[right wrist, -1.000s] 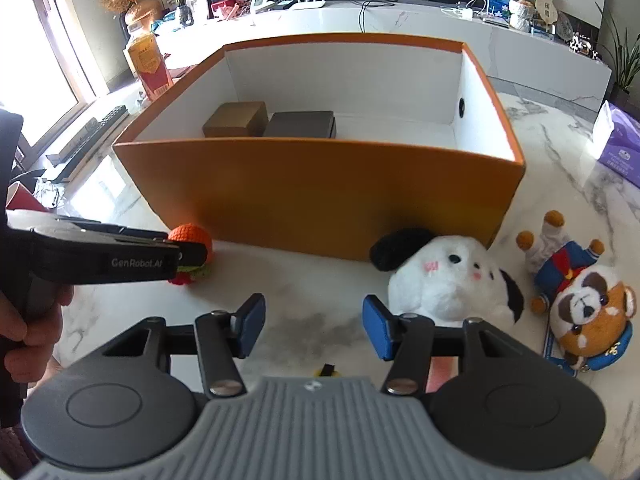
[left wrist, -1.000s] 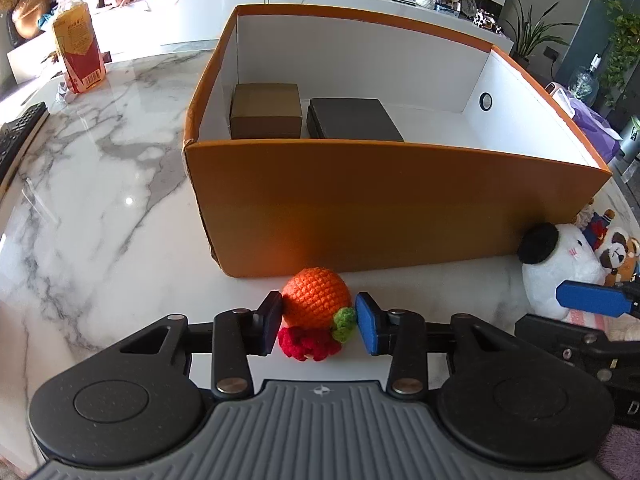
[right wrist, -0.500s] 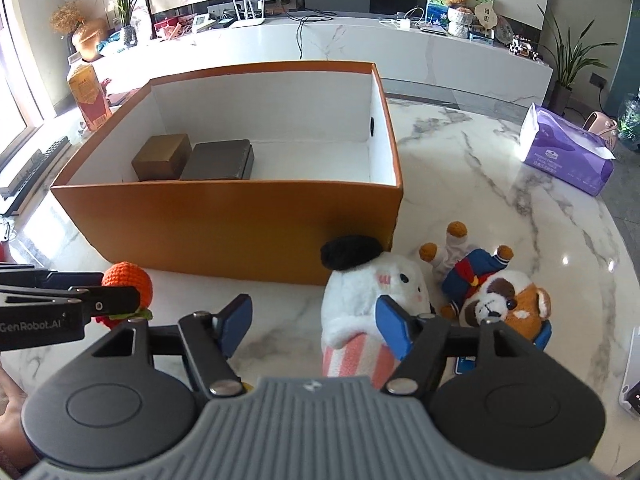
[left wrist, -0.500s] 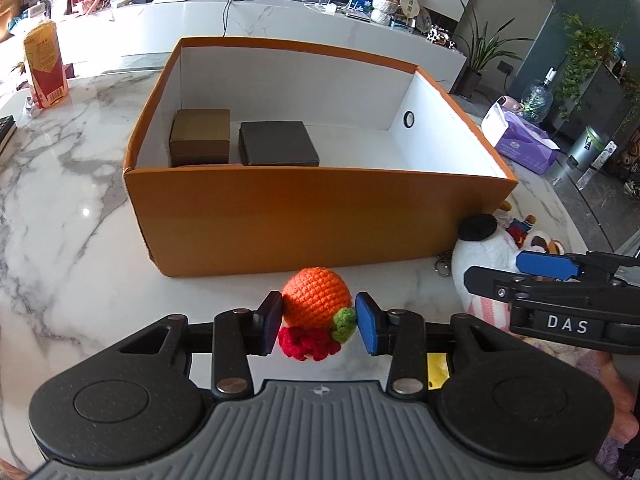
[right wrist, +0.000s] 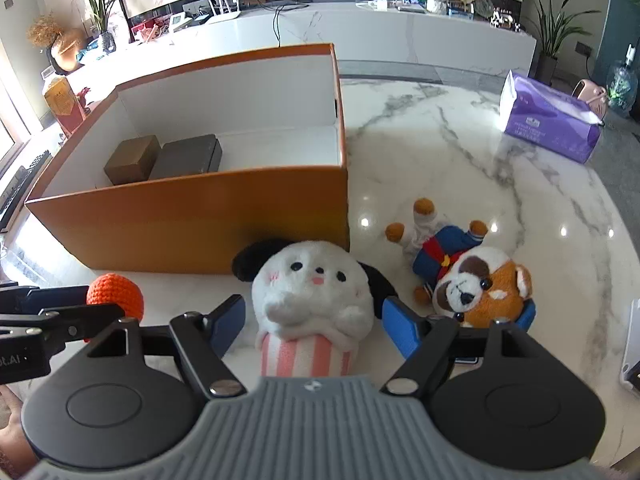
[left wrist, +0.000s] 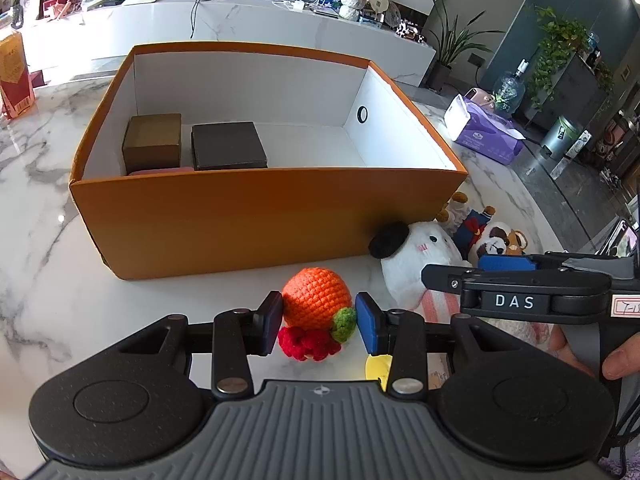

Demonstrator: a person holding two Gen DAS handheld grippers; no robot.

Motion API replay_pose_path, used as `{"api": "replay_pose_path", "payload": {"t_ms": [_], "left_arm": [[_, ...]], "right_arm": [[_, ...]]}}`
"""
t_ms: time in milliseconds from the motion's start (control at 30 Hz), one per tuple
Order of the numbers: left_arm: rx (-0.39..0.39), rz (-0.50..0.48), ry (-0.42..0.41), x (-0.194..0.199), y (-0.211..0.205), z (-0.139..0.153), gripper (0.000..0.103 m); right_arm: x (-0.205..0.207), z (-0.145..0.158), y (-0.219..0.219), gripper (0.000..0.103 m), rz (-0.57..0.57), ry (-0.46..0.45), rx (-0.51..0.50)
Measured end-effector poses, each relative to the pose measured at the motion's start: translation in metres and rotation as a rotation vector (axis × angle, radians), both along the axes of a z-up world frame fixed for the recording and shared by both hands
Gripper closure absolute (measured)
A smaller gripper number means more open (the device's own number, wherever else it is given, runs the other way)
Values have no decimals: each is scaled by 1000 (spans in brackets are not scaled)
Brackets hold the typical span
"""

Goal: Organize objects
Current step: 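Close left tool on orange crocheted fruit while right tool grasps white plush dog, then lift and carry the fruit and plush dog over the orange box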

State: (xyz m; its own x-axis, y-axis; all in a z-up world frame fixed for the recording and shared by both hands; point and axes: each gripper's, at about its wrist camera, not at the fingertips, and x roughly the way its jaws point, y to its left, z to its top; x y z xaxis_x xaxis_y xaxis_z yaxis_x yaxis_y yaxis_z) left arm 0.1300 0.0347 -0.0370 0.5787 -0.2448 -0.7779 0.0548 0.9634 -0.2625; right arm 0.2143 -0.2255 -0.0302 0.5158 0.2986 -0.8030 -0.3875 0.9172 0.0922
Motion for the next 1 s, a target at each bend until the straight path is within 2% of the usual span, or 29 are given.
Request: {"api": "replay_pose_path", "payload": {"t_ms": [300,567,733,1000], "left_arm": [[-12,1,9,3,1,-5,57],[-15,-8,23,2,0,-10,57],[-12,-13,6,-2,-1,-2,57],[-27,-17,-32,-11,-1,19,57]], "right_arm": [[12,-25,7,26,-2,84,4],[11,-28,8,38,-20,78,-19],[2,-18,9,40,-7,69,-14],[-20,18,16,40,60,27,21]]}}
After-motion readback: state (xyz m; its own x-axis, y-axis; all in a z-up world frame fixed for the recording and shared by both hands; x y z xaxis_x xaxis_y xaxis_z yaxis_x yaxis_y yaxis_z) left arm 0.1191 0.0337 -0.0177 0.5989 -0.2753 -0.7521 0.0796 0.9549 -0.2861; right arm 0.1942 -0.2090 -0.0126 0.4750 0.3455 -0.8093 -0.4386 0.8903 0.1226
